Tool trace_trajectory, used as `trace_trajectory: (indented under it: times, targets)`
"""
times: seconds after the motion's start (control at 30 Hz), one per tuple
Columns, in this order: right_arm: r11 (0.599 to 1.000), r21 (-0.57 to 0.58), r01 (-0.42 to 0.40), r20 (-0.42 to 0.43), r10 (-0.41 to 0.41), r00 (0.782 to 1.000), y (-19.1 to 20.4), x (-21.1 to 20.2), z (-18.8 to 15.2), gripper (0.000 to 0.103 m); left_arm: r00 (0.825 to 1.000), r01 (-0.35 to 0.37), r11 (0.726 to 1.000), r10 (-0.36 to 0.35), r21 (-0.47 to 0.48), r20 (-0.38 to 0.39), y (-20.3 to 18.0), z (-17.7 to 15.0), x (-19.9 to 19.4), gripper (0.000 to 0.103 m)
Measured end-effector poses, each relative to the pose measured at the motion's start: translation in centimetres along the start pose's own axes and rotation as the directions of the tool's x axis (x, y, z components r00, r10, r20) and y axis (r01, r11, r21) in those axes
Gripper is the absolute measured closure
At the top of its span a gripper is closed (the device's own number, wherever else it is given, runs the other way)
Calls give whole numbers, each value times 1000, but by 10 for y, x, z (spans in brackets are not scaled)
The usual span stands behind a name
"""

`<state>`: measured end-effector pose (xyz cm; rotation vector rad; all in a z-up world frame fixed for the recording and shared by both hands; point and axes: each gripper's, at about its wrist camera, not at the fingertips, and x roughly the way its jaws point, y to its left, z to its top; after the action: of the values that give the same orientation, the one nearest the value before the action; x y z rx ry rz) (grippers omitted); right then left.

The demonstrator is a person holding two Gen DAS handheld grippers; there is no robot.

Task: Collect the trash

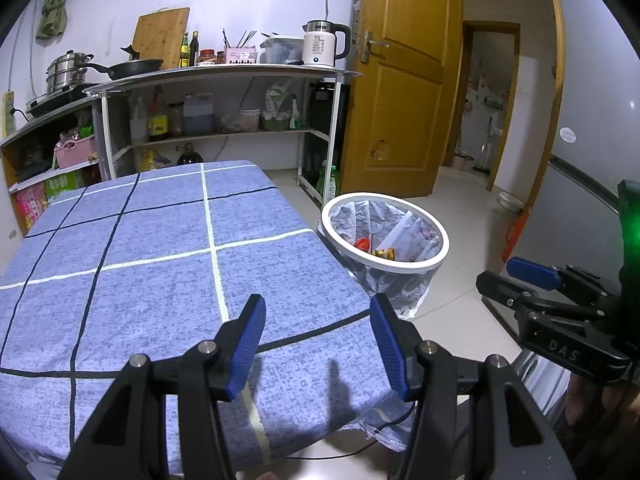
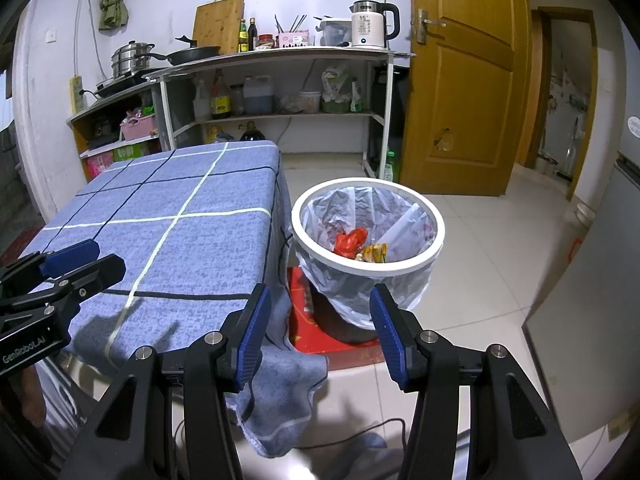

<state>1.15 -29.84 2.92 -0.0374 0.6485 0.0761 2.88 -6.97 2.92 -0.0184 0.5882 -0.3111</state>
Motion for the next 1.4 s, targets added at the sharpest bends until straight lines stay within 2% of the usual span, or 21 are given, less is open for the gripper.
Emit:
trace_trajectory:
  times: [1.4]
  targets:
    - [1000, -6, -1, -3, 1, 1000, 0, 2, 0, 51, 1000, 14, 1000, -14, 1, -10, -7, -5, 5, 47]
